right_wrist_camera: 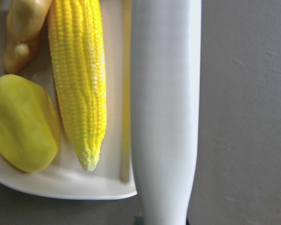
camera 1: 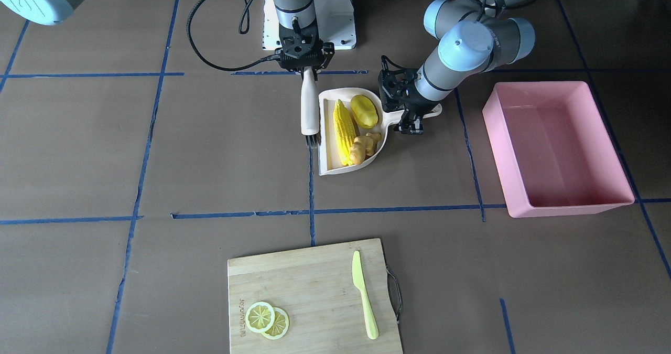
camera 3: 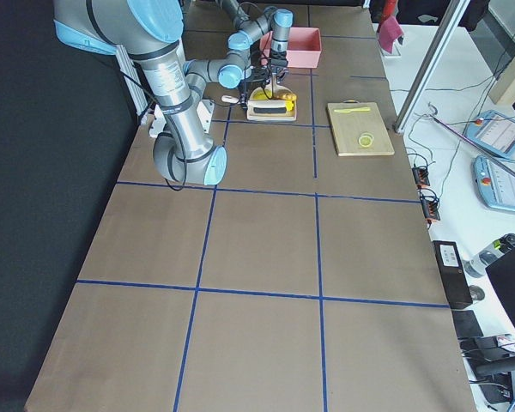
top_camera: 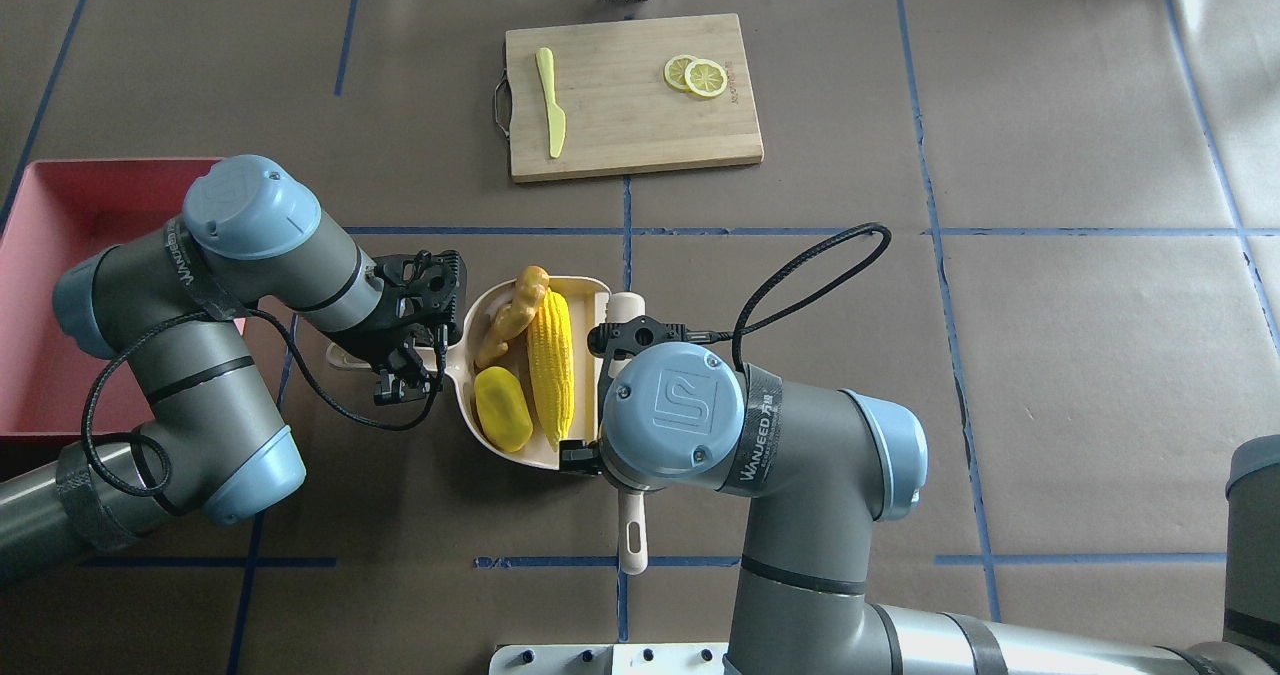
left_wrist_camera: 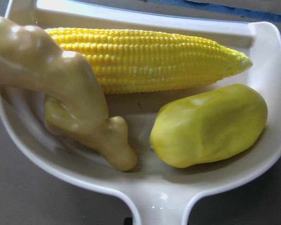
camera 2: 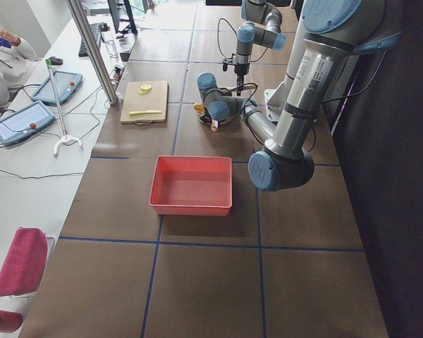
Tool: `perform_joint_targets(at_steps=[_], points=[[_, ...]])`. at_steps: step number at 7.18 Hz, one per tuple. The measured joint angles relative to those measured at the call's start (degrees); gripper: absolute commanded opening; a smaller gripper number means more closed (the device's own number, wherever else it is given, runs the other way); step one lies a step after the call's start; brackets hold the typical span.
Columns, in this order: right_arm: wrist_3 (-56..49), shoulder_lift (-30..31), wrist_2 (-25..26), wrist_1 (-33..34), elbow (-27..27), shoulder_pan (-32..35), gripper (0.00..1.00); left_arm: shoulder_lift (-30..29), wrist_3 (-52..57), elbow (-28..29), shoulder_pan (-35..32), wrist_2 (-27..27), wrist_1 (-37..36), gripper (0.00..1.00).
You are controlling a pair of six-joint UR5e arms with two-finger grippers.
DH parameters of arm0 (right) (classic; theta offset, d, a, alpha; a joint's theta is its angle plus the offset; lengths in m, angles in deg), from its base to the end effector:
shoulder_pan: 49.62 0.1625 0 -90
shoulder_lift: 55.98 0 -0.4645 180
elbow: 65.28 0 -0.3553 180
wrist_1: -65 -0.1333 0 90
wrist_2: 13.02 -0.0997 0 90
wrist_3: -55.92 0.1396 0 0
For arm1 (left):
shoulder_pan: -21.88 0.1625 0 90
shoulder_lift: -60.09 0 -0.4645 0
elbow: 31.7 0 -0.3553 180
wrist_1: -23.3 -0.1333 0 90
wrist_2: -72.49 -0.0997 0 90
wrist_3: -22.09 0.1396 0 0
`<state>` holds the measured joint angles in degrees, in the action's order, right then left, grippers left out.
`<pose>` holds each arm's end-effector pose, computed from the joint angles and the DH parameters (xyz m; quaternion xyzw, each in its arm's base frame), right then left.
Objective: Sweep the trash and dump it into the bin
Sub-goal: 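Push the brush further into the dustpan, then lift it away, then lift the loaded dustpan with the left gripper over the pink bin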
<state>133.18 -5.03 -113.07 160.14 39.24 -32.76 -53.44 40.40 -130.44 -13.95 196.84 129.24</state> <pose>-0.6121 -0.2993 0.2540 0.0271 -0.4154 -0.0032 0.9092 0.4855 -0.4178 0.4011 0.2883 0.3766 0.6128 0.6321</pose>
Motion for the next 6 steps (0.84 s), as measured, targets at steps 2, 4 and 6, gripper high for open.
perform_joint_targets(at_steps=[2,4,6], points=[[-2.7,2.0,-1.4,1.6,0.4,1.6,0.0,0.0,-0.2,-0.7,-0.2,0.1,0.8,0.0],[-4.1,4.0,-1.9,2.4,0.4,2.1,0.0,0.1,-0.8,-1.4,-0.5,0.0,2.4,0.0],[-5.0,5.2,-1.8,2.7,0.3,2.1,0.0,0.2,-2.7,-3.0,-0.9,0.0,2.8,0.0]])
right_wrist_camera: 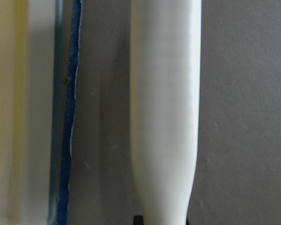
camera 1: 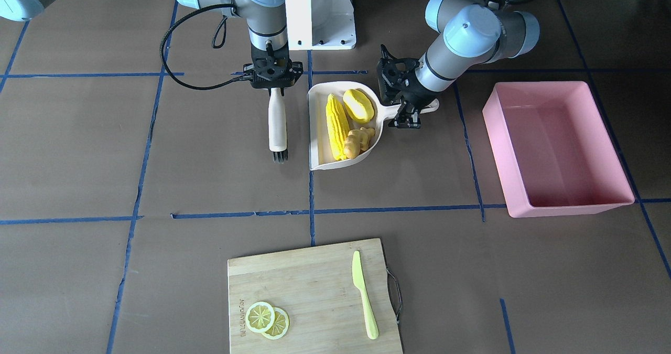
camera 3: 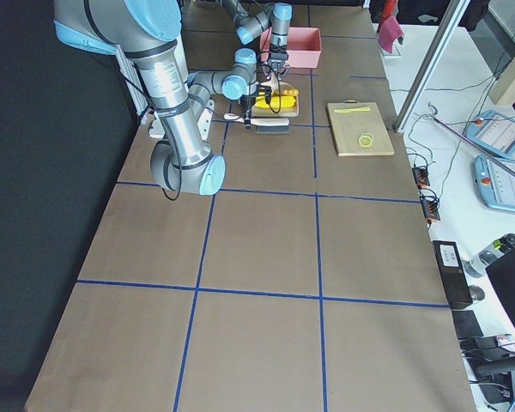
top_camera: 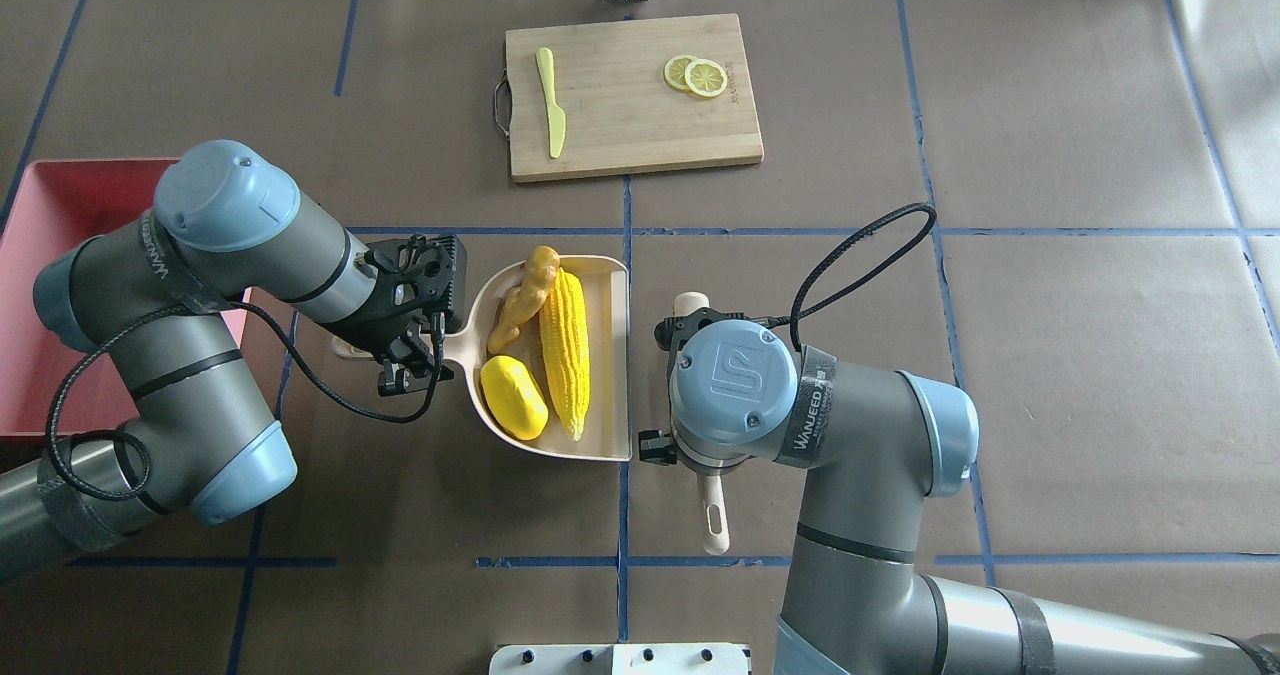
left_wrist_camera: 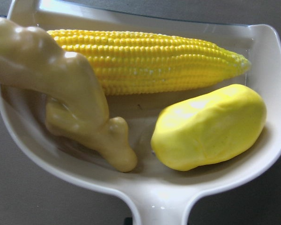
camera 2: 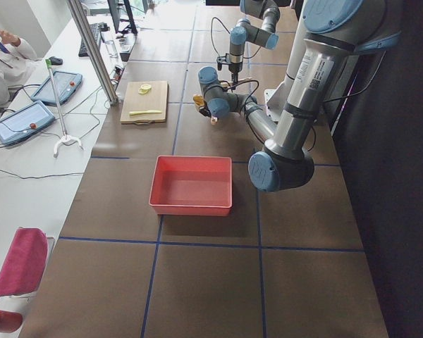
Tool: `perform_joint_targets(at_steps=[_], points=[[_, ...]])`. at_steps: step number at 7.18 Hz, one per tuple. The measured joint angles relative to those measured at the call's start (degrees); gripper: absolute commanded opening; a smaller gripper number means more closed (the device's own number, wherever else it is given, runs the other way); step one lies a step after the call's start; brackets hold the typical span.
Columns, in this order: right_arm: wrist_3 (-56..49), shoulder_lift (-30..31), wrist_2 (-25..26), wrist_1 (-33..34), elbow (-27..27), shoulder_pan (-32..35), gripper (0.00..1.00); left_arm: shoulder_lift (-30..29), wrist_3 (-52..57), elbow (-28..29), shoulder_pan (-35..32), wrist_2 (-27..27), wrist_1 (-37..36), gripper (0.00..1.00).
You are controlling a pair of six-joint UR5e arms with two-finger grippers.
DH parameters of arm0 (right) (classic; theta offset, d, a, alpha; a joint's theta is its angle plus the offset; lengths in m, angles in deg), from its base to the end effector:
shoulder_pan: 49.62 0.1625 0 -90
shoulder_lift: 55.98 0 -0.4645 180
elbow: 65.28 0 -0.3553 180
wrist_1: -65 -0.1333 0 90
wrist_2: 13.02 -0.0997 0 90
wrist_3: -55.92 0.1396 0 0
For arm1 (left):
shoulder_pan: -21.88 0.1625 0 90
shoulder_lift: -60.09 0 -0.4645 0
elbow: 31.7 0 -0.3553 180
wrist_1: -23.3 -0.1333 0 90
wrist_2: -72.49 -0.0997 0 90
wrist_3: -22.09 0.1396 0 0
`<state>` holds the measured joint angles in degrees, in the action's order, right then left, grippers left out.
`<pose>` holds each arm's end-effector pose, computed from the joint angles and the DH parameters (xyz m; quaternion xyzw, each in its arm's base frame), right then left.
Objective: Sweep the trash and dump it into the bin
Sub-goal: 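Lift the loaded dustpan with the left gripper over the pink bin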
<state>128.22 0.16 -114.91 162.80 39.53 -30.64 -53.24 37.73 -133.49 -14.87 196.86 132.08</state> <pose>-0.5884 -0.3129 0.3195 0.0171 -0.3602 -0.0257 0.9324 0.4693 -0.4185 0.3720 0.3250 0.3889 0.5921 0.6266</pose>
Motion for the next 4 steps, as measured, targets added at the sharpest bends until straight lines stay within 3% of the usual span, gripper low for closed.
perform_joint_targets(at_steps=[4], points=[[-0.1,0.7,0.2,-0.6,-0.1,-0.1,0.0,1.4,-3.8,-1.8,-3.6,0.3,4.5,0.0]])
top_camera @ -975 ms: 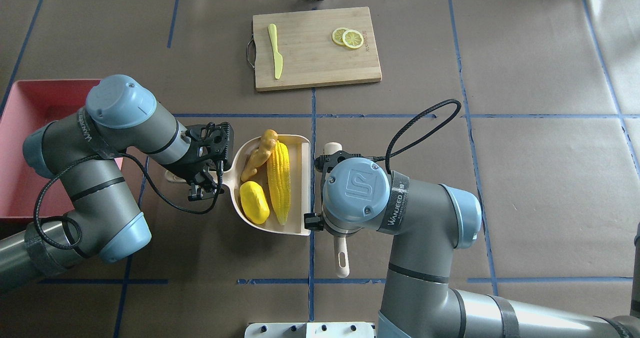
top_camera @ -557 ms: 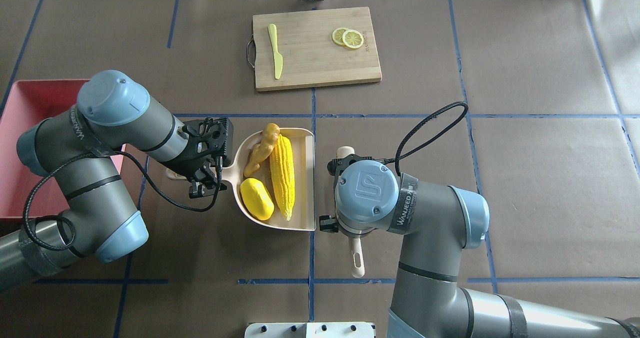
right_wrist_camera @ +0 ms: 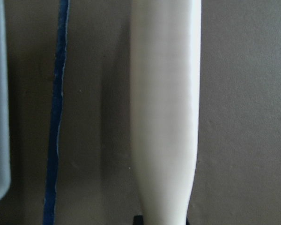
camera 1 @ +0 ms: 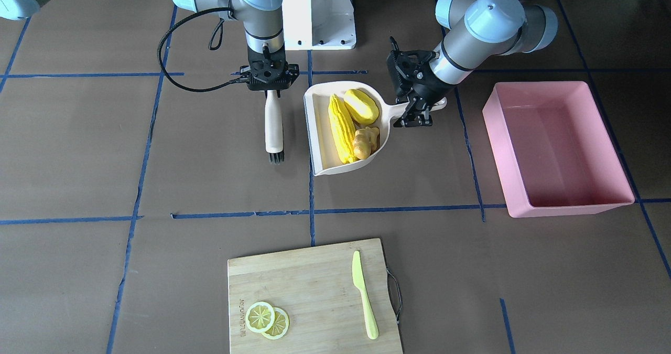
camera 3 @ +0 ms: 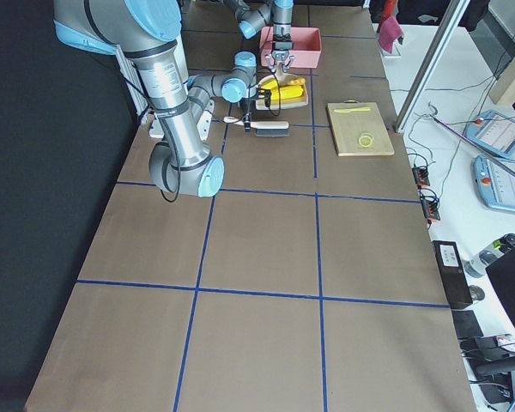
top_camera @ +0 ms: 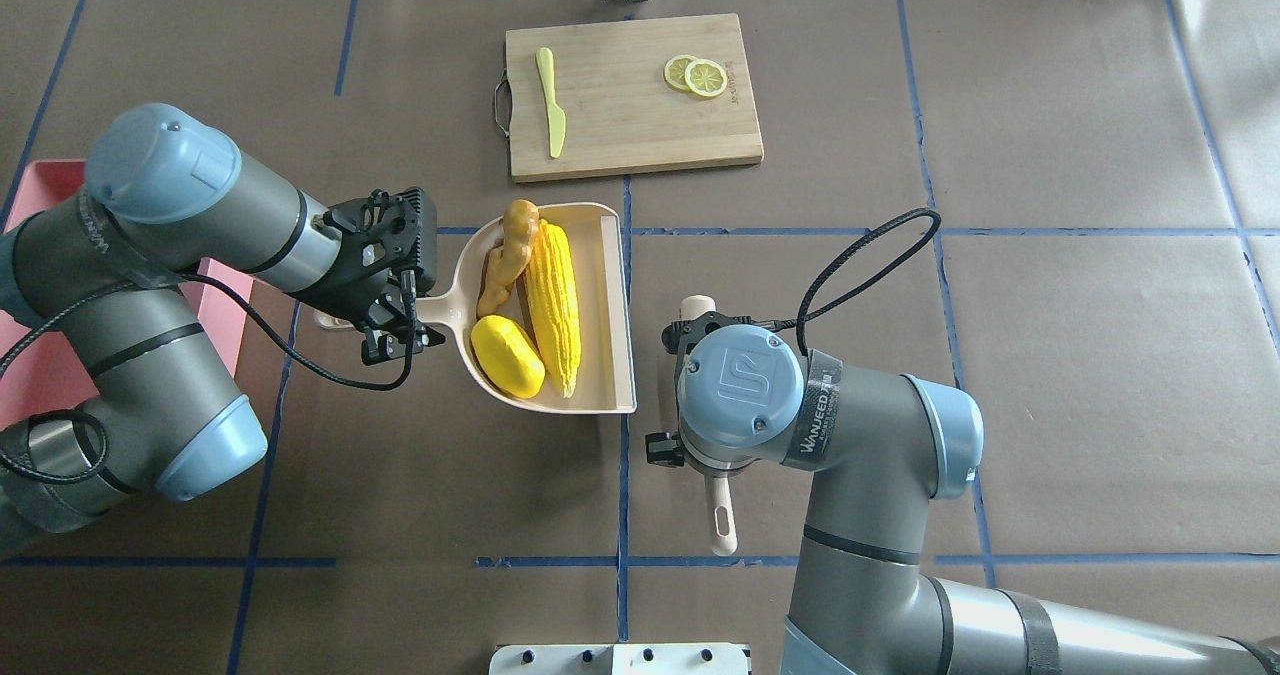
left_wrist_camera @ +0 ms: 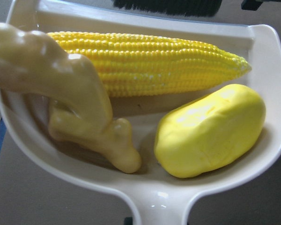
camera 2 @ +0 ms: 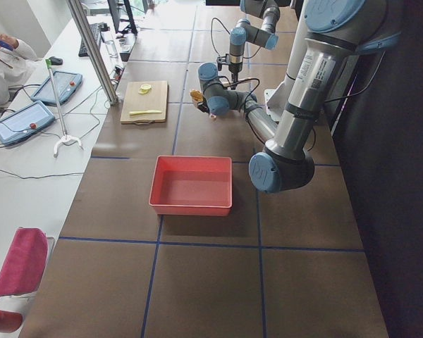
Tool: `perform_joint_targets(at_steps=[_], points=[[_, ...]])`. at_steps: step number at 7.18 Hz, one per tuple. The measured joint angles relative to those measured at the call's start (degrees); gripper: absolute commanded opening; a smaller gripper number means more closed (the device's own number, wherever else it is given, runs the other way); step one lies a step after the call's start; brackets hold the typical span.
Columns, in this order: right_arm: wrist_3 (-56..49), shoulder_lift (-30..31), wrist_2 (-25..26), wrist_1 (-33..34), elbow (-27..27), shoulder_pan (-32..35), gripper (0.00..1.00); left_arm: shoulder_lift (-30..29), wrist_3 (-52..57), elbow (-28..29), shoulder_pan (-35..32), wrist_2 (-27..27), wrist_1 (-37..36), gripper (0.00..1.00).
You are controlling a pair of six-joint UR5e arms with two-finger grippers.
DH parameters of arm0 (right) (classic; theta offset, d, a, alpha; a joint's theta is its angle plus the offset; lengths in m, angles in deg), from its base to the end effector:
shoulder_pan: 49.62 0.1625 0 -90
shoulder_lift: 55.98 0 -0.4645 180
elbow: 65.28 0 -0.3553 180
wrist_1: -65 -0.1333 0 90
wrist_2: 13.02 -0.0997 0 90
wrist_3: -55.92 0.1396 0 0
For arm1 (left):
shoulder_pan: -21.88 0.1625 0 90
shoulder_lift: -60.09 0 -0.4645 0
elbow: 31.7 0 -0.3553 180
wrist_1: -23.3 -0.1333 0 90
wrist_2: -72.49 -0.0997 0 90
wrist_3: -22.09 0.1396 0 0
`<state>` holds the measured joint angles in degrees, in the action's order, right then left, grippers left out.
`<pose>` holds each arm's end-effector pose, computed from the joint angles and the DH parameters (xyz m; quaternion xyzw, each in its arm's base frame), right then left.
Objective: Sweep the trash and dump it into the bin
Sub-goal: 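Lift the loaded dustpan with the left gripper over the pink bin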
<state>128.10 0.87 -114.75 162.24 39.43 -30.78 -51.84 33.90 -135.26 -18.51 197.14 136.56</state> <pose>-0.5880 -0.3115 0.3268 0.0176 -0.3579 -0.0272 0.9332 0.4317 -0.4381 0.3615 0.3590 0.3972 0.5504 0.6406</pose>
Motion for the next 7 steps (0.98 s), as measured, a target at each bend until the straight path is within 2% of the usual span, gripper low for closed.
perform_joint_targets(at_steps=[2,4,7], points=[[0.1,0.1,0.0,-0.1,0.0,0.0,0.0,1.3,-1.2,-0.8,-3.7,2.1,0.9,0.0],[0.2,0.2,0.1,-0.1,0.0,0.0,0.0,4.4,-2.0,-1.4,-9.9,7.4,3.6,0.0],[0.4,0.2,0.2,-0.1,0.0,-0.1,0.0,8.8,0.3,-1.4,-17.8,9.6,6.8,0.0]])
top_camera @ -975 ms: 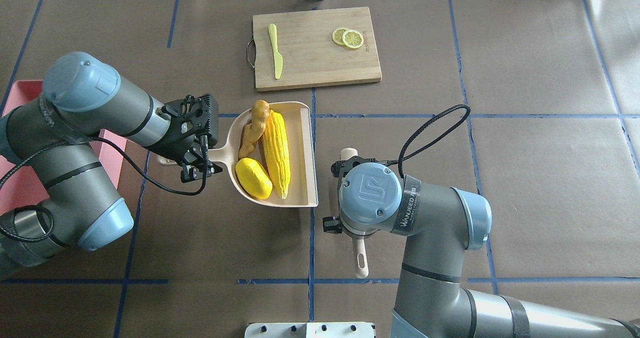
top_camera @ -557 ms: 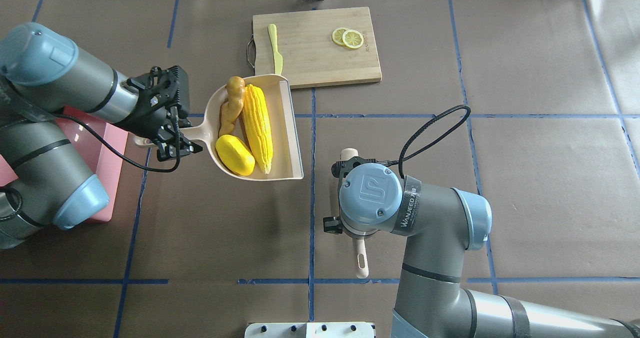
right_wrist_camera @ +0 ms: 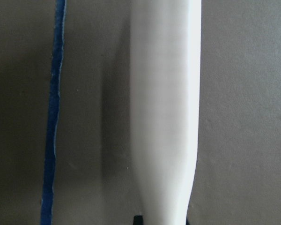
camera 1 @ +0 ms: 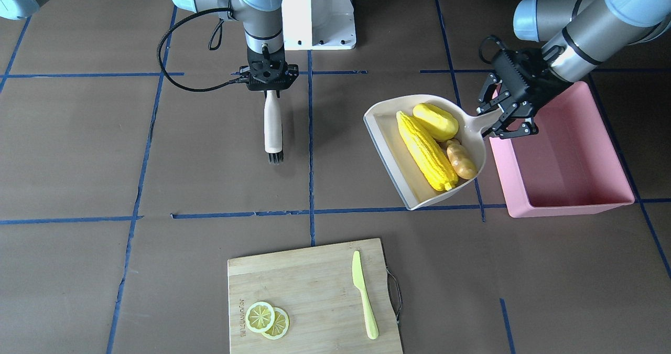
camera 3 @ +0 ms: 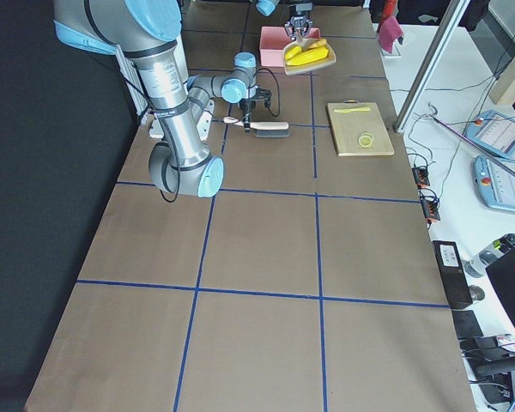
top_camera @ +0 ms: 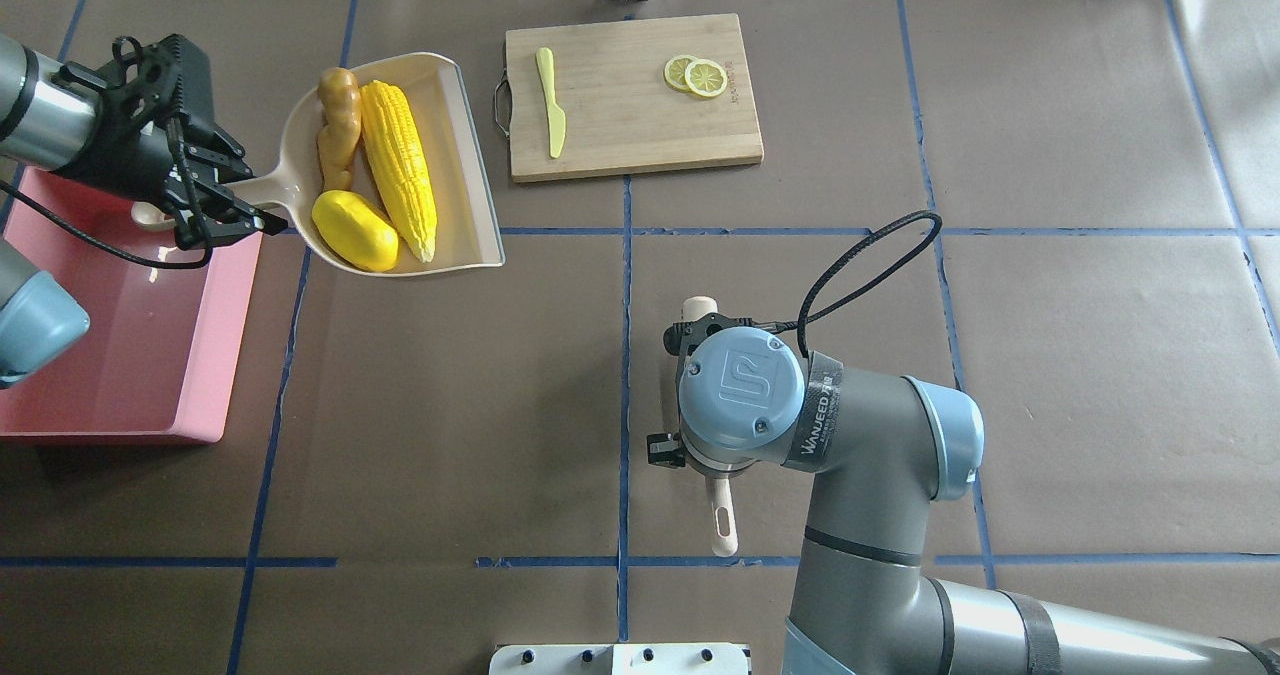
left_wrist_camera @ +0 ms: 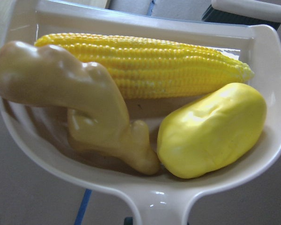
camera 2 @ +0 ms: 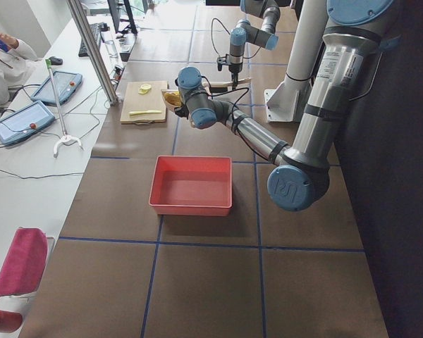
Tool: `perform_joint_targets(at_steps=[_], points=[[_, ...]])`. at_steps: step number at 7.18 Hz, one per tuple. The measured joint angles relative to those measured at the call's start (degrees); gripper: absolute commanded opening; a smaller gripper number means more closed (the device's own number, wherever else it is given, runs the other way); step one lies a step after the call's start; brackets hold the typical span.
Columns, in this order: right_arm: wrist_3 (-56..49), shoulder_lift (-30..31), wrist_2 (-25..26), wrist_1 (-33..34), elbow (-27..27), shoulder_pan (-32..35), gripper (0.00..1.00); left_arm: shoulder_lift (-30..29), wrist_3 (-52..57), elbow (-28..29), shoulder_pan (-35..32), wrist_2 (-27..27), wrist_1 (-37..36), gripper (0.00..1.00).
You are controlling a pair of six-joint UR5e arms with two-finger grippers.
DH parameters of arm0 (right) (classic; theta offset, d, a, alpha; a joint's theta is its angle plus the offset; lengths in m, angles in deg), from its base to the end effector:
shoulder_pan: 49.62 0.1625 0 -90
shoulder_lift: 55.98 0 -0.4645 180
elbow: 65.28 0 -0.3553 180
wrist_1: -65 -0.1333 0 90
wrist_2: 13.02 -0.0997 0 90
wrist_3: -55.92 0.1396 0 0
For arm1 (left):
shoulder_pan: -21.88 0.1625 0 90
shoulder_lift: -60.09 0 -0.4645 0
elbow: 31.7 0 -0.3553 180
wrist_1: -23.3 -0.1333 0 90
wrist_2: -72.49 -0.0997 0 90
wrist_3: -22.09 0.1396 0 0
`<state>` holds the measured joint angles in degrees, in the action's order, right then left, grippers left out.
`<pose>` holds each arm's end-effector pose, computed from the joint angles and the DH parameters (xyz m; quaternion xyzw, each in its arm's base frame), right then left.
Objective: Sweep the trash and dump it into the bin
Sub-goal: 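Lift the loaded dustpan with the left gripper over the pink bin, then tilt the dustpan with the left gripper to pour items into bin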
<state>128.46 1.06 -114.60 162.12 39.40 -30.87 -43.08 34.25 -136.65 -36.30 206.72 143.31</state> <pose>-0.5881 -0.3108 0.3289 0.0171 -0.3569 -0.0244 0.9337 0.2630 -0.4920 0.4155 0.3873 0.4011 0.4728 0.6824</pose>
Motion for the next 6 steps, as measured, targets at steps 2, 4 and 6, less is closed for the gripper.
perform_joint_targets(at_steps=[2,4,6], points=[[0.0,0.1,0.1,0.0,-0.1,-0.1,0.0,2.7,3.9,0.4,-6.2,3.0,-0.1,0.0],[0.1,0.1,0.1,0.0,-0.1,-0.3,0.0,5.7,6.9,1.0,-11.7,6.1,-0.3,0.0],[0.1,0.4,0.1,0.0,-0.1,-0.5,0.0,10.1,13.5,2.5,-16.5,8.5,-0.4,0.0]])
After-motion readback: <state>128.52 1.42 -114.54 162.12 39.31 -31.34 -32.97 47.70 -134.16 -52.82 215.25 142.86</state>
